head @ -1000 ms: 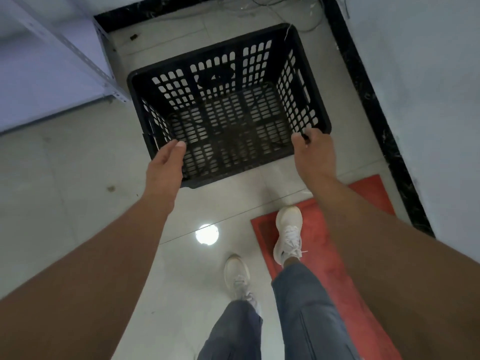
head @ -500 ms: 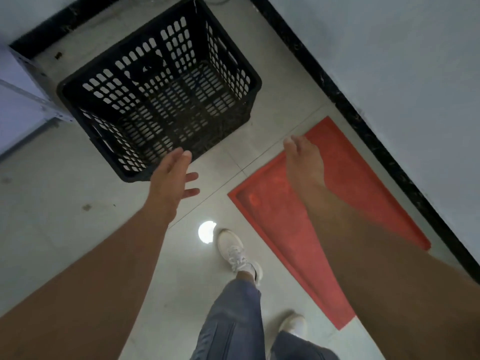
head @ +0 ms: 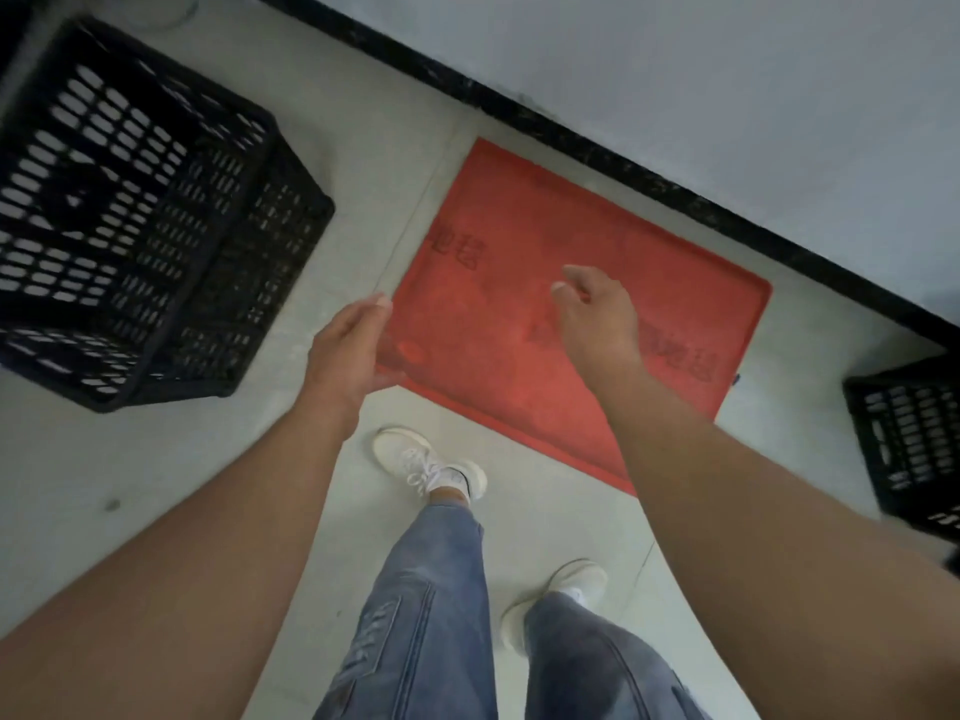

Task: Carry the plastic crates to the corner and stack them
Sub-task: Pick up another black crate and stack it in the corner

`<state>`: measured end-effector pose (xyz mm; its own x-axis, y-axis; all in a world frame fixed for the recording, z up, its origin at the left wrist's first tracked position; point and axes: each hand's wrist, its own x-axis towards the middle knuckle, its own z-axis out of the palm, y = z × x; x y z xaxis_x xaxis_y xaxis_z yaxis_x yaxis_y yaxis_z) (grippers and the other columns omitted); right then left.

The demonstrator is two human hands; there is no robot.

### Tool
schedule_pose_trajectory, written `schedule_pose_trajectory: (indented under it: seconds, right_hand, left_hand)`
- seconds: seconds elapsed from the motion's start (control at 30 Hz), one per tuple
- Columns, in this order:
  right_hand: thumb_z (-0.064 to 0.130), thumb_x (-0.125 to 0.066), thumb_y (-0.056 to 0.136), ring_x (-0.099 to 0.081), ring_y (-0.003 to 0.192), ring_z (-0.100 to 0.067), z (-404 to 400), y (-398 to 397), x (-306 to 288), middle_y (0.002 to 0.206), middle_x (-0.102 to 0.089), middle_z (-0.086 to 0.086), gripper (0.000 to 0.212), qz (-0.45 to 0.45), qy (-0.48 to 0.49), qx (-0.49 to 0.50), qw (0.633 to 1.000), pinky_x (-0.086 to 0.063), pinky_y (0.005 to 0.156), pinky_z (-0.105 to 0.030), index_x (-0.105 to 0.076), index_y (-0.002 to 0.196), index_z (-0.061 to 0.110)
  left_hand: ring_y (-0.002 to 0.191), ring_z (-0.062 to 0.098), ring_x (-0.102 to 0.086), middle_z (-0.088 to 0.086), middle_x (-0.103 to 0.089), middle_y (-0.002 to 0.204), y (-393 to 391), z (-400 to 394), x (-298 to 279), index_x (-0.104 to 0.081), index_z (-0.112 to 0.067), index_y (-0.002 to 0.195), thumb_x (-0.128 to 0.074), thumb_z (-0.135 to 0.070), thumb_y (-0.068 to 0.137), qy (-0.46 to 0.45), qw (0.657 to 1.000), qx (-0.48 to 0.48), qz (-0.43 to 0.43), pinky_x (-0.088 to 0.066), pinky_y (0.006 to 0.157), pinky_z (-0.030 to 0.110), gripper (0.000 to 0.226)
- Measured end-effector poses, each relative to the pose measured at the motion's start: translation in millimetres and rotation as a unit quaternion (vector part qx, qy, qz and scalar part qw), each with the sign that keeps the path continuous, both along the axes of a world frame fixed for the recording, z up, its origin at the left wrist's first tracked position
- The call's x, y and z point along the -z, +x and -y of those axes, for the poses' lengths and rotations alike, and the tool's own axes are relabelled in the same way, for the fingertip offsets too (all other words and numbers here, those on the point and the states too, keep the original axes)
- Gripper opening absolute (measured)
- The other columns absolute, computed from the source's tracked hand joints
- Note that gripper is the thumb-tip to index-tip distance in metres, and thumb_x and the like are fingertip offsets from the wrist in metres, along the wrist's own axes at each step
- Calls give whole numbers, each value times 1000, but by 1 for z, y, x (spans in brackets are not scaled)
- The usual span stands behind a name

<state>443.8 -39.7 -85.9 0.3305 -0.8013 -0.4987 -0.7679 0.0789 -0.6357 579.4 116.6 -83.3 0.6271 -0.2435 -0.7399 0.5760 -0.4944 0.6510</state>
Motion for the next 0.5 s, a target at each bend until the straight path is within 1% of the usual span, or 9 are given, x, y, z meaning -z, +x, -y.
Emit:
schedule_pose_trajectory:
  seconds: [0.1, 0.17, 0.23, 0.3, 0.33, 0.37, 0.4, 0.43, 0.5]
  right_hand:
    - [26, -51, 92, -54, 120, -22, 6, -64, -12, 127, -61, -9, 37, 16, -3, 57, 998, -39, 105, -33, -61, 125, 11]
    - [28, -50, 93, -56, 116, -22, 9, -107, -23, 122, -65, -7, 34, 26, -6, 92, 995, -41, 102, -34, -64, 119, 13]
    - [32, -48, 94, -59, 96, -20, 11, -152, -35, 94, -68, 1, 23, 37, 3, 126, 991, -44, 86, -31, -69, 92, 23]
    - [38, -48, 94, -52, 78, -15, 11, -197, -49, 73, -56, 11, 27, 55, -2, 161, 985, -38, 75, -28, -56, 69, 33]
    - [40, -50, 92, -55, 82, -11, 10, -220, -54, 82, -60, 10, 21, 65, 6, 180, 982, -40, 79, -28, -61, 76, 33]
    - [40, -54, 91, -57, 96, -9, 9, -242, -61, 102, -63, 6, 18, 77, 12, 189, 979, -42, 88, -27, -67, 96, 30]
    - [38, -57, 89, -55, 110, -10, 9, -264, -69, 122, -59, 3, 32, 83, 21, 197, 977, -41, 97, -26, -64, 117, 26]
    - [35, -60, 87, -52, 117, -11, 9, -280, -80, 131, -52, 3, 43, 83, 29, 198, 976, -39, 102, -27, -58, 129, 24]
    - [30, -63, 84, -53, 117, -13, 8, -312, -97, 135, -48, 2, 52, 89, 35, 222, 970, -41, 105, -32, -53, 135, 25]
  left_hand:
    - [103, 20, -61, -6, -55, 116, -47, 24, -14, -53, -27, 123, -54, -33, 93, -25, 998, 55, 2, -58, 66, 39, 31]
    - [107, 22, -60, -2, -52, 127, -81, 37, -22, -49, -27, 132, -53, -34, 93, -36, 995, 91, 10, -58, 66, 39, 40]
    - [110, 22, -59, 0, -51, 133, -115, 51, -30, -45, -28, 137, -52, -34, 94, -45, 990, 128, 21, -57, 69, 40, 44]
    - [113, 21, -57, 2, -52, 136, -151, 64, -40, -41, -30, 140, -51, -34, 94, -55, 985, 164, 27, -56, 67, 38, 47]
    - [114, 20, -56, 3, -52, 137, -168, 70, -46, -40, -31, 141, -51, -34, 94, -57, 982, 178, 22, -57, 66, 38, 48]
    - [115, 20, -56, 4, -51, 138, -186, 76, -52, -40, -31, 141, -51, -34, 94, -59, 980, 187, 20, -58, 64, 38, 49]
    - [114, 20, -55, 4, -50, 139, -204, 81, -60, -40, -31, 141, -52, -34, 93, -63, 978, 199, 16, -59, 63, 38, 49]
    - [114, 21, -55, 5, -49, 140, -218, 86, -66, -41, -31, 140, -53, -33, 93, -68, 976, 206, 13, -59, 61, 37, 49]
    - [113, 21, -55, 5, -47, 141, -248, 96, -83, -41, -31, 140, -53, -33, 93, -75, 969, 234, 12, -59, 59, 36, 48]
